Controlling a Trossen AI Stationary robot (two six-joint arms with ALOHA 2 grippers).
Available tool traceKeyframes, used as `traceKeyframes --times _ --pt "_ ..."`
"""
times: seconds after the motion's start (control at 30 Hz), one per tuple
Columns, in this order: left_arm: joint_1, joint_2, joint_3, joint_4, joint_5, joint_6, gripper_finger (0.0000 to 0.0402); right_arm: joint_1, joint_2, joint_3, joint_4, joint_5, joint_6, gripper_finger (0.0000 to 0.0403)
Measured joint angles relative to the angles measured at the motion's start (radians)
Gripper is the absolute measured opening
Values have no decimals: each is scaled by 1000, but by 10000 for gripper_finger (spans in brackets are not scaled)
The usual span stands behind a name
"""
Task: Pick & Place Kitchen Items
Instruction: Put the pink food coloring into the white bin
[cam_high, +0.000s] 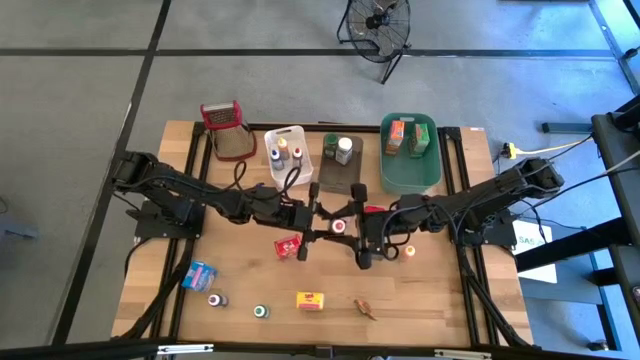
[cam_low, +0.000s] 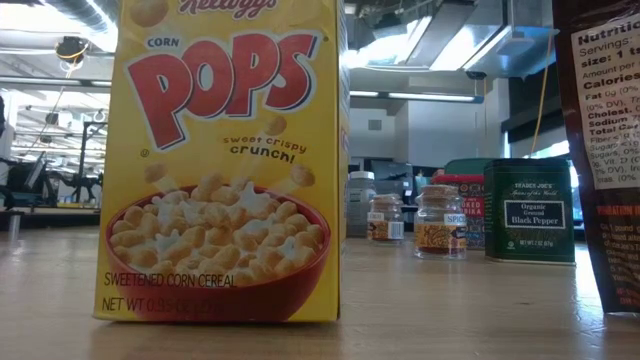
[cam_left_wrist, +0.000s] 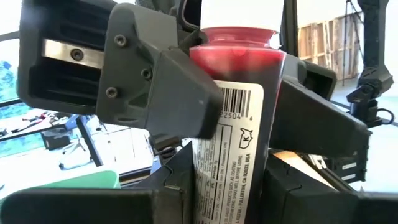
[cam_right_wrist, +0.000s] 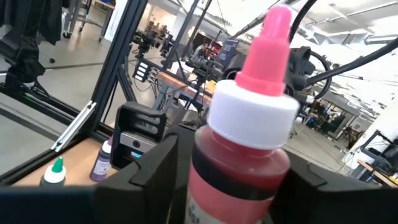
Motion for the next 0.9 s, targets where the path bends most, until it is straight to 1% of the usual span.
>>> traceKeyframes --times 0.27,0.33,0.43,0.57,0.63,0.77,0.83,0.9 --pt "1 0 0 -1 8 25 99 -1 0 0 2 -1 8 115" --pt "1 0 0 0 14 33 108 0 0 0 2 -1 7 106" --pt "1 -2 0 -4 13 22 135 0 0 0 2 -4 -3 105" --pt "-12 -5 0 -32 -27 0 169 2 0 0 -9 -4 -15 104" --pt "-19 -7 0 -60 -63 -5 180 11 -8 -1 -26 46 -15 104" --pt "-24 -29 0 -181 -153 9 195 39 -68 -1 -108 190 6 104" --pt "-31 -53 0 -251 -206 22 198 51 -99 -1 -168 232 54 104" --pt "-39 -82 0 -306 -251 46 198 56 -133 -1 -253 247 146 104"
